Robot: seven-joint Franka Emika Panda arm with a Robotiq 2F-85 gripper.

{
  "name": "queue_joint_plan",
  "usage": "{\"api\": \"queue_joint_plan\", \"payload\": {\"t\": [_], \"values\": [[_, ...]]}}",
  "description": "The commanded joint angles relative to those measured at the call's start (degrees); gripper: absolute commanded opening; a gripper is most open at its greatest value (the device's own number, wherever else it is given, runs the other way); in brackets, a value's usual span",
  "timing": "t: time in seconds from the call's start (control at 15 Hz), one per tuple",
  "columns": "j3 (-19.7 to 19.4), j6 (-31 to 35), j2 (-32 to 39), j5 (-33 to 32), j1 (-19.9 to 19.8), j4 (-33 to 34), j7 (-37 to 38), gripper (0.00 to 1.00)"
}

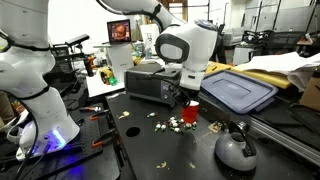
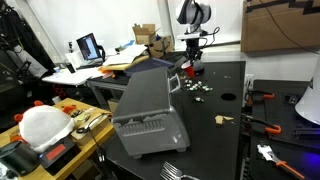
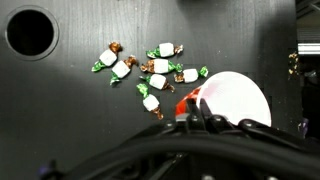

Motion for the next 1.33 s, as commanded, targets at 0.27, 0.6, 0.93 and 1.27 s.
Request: {"api": "queue_joint_plan", "payload": {"t": [0.27, 0.6, 0.93, 1.27], "values": [[1.2, 0.2, 5.6, 10.5, -3.1, 6.3, 1.0, 0.01], [0.5, -0.8, 7.4, 15.1, -5.3, 8.9, 1.8, 0.01], [0.3, -1.1, 8.5, 18.1, -6.9, 9.3, 2.5, 0.01], [0.1, -2.5, 8.6, 20.6, -7.7, 8.2, 2.4, 0.01]]}}
